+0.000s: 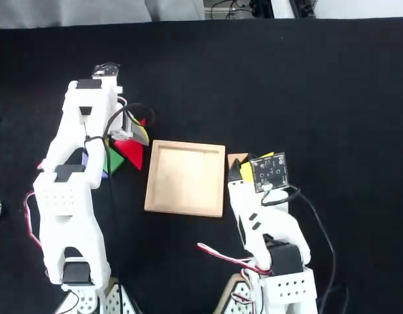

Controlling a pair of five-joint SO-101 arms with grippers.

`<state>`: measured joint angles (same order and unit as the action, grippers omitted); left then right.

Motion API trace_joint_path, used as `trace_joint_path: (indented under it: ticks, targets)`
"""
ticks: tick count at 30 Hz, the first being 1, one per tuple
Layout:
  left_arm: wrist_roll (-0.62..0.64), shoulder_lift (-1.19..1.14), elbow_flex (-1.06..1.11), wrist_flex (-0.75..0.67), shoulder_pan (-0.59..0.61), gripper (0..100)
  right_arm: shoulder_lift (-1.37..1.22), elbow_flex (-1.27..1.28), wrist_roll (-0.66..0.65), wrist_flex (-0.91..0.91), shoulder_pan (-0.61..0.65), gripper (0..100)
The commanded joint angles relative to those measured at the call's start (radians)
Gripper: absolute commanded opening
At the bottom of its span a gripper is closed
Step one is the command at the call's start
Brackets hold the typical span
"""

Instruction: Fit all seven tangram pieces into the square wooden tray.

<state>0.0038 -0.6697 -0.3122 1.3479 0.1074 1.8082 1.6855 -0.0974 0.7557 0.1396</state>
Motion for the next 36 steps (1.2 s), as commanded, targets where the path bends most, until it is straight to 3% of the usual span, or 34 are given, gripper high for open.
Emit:
trace_joint_path:
  ticks: [1, 7, 18, 36]
  targets:
    - [0.012, 0.066, 0.038, -0.006, -0.001, 37, 0.073, -0.001, -0.008, 0.005, -0.014, 11.3]
    - [0.077, 0.066, 0.042, -0.066, -0.008, 37, 0.073, -0.001, -0.008, 0.005, -0.015, 11.3]
    - [0.074, 0.064, 0.042, -0.103, -0.036, 37, 0.073, -0.001, -0.008, 0.005, -0.015, 11.3]
    - [0.072, 0.034, 0.028, -0.054, -0.053, 37, 0.073, -0.001, -0.008, 0.005, -0.014, 11.3]
